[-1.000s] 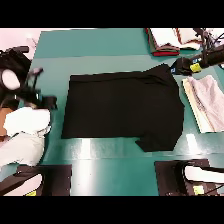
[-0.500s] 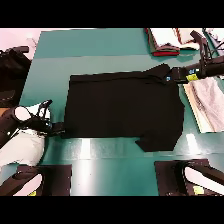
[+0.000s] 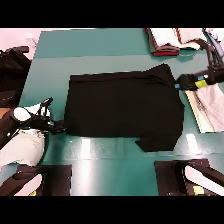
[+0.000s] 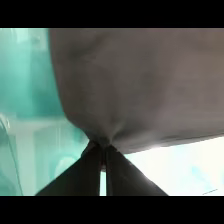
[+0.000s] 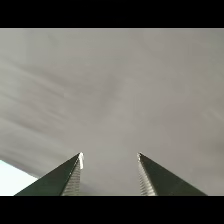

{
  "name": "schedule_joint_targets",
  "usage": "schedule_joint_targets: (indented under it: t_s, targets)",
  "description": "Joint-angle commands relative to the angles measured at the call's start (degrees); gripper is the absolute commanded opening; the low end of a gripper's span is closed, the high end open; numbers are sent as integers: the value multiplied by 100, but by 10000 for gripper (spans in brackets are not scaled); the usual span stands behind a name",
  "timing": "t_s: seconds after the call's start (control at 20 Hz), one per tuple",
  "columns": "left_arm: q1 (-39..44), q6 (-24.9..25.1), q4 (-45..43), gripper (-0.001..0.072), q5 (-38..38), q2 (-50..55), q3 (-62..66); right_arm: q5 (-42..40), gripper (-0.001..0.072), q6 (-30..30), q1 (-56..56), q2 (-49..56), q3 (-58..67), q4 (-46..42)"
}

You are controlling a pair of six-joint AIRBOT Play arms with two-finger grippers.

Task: Fold the shirts.

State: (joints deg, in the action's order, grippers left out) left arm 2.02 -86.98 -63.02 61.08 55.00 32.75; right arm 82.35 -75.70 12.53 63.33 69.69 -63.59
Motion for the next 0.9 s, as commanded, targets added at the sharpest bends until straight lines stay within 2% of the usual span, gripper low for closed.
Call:
schedule_joint_targets:
  t_s: [0.0, 0.1, 0.2, 0.3, 0.4, 0.5, 0.6, 0.65, 0.75, 0.85]
  targets:
    - [-4, 85, -15, 25, 107, -151, 251, 400, 409, -98, 962, -212, -732, -787]
    - [-4, 166, -11, 26, 153, -173, 284, 177, 602, -94, 1786, -428, -1755, -817]
    - [-4, 197, 7, 26, 197, -173, 284, -61, 590, -94, 2564, -479, -2739, -804]
    - [-4, 197, 15, 26, 173, -173, 284, -166, 520, 50, 2988, -310, -3467, -643]
    - [-4, 195, 50, 26, 146, -173, 284, -437, 519, 197, 3010, -76, -3880, -321]
    - [-4, 192, 50, 26, 149, -173, 284, -831, 473, 284, 2752, 103, -4041, 87]
    - [-4, 192, 48, 26, 149, -173, 284, -1086, 424, 280, 2271, 315, -3985, 109]
    - [-4, 192, 48, 26, 149, -173, 284, -1182, 310, 282, 1996, 396, -3899, 114]
    - [-4, 192, 48, 26, 111, -173, 297, -1377, 14, 293, 1384, 343, -3611, 111]
    - [-4, 175, -33, 25, 153, -201, 640, -1445, 13, 291, 820, -22, -3073, 109]
